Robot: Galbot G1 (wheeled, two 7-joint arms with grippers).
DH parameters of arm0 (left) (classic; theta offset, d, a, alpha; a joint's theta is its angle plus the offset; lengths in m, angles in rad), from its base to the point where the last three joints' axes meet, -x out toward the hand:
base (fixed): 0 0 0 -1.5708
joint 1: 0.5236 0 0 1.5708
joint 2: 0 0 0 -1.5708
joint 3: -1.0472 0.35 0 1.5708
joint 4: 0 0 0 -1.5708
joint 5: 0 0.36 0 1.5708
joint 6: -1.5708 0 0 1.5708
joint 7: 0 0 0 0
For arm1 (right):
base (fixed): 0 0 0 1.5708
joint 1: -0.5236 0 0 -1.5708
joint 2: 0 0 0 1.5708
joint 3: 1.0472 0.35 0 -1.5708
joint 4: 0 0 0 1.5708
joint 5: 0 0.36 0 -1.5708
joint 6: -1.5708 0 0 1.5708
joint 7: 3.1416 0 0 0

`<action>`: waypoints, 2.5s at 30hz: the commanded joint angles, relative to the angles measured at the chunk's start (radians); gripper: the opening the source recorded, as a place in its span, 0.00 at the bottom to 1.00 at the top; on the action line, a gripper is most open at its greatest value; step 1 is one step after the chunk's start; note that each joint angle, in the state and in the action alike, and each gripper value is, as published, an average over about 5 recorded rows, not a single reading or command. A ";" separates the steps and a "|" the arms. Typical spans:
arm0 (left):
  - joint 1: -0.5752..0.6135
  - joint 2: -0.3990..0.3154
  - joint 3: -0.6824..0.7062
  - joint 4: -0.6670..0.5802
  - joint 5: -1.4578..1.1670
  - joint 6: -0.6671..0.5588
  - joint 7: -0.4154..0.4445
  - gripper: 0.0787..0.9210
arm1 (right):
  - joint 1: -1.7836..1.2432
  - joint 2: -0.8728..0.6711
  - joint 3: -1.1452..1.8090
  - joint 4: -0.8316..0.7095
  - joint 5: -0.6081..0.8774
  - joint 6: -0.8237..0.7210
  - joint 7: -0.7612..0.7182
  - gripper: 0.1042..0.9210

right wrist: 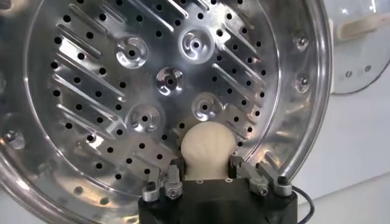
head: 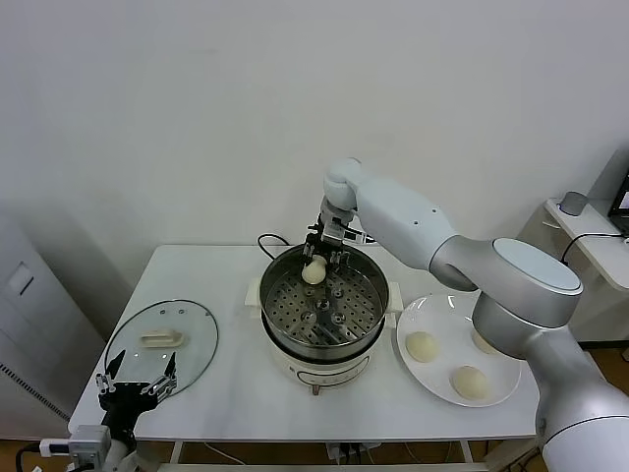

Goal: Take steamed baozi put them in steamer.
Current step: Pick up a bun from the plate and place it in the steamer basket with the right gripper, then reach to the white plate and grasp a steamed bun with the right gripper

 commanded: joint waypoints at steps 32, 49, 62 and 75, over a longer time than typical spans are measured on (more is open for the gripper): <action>-0.003 -0.024 0.004 -0.016 -0.011 0.030 0.018 0.88 | 0.426 -0.749 -0.272 0.575 0.747 -1.180 -0.221 0.88; 0.043 -0.025 0.023 -0.060 -0.013 0.035 0.018 0.88 | -0.229 -0.988 0.129 0.878 0.448 -1.188 -0.126 0.88; 0.055 -0.018 0.016 -0.060 -0.008 0.032 0.018 0.88 | -0.584 -0.830 0.404 0.763 0.307 -1.143 -0.063 0.88; 0.045 -0.017 0.014 -0.030 -0.005 0.034 0.020 0.88 | -0.576 -0.711 0.408 0.651 0.219 -1.096 -0.044 0.88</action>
